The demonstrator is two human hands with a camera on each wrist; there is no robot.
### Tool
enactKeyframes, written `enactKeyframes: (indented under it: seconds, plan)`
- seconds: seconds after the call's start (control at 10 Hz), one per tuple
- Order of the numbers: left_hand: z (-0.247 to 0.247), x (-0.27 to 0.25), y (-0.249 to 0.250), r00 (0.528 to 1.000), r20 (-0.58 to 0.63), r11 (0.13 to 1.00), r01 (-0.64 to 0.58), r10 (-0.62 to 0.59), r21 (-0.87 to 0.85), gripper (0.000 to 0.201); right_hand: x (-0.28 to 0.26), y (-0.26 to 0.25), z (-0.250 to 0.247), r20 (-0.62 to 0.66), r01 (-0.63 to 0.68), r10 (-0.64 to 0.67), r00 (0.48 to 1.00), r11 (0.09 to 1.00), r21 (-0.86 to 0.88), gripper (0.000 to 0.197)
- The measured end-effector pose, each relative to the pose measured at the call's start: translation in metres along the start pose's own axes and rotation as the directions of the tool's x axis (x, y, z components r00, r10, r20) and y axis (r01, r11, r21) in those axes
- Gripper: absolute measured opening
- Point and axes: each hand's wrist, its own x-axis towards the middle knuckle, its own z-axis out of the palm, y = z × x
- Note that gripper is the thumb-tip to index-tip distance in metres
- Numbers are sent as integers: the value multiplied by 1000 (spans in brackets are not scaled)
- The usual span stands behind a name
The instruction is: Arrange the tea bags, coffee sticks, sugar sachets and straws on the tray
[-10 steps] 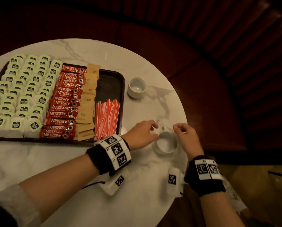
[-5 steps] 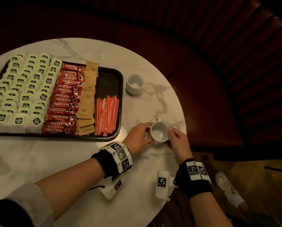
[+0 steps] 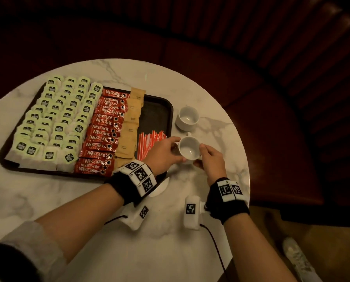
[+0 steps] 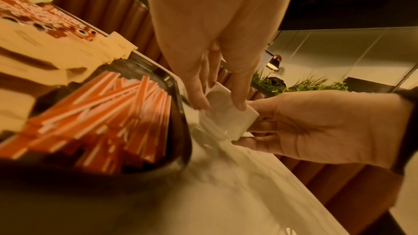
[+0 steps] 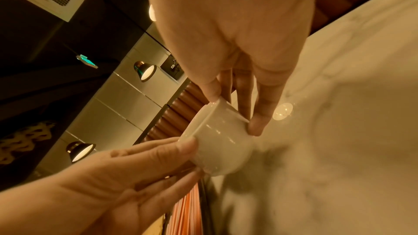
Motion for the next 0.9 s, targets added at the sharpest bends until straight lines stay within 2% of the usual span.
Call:
enactKeyframes:
  seconds: [0.2,0.4,0.8,0.9]
  plan:
    - [-5,7,-6,999,35,1000,1,-2,28,62,8,9,9,-34,61,-66,997,989,-131,25]
    - [-10,11,-7,998,67,998,17,-21,58,62,8,8,11,-44,84,-90,995,988,-129,19]
    - [-14,6,-5,996,92,999,11,-16,46,66,9,9,15,-17,31,-33,999,993,-117,21]
    - [-18,3,-6,996,68,997,57,-60,43,73,14,9,12,-32,-4,0,999,995,-103,26]
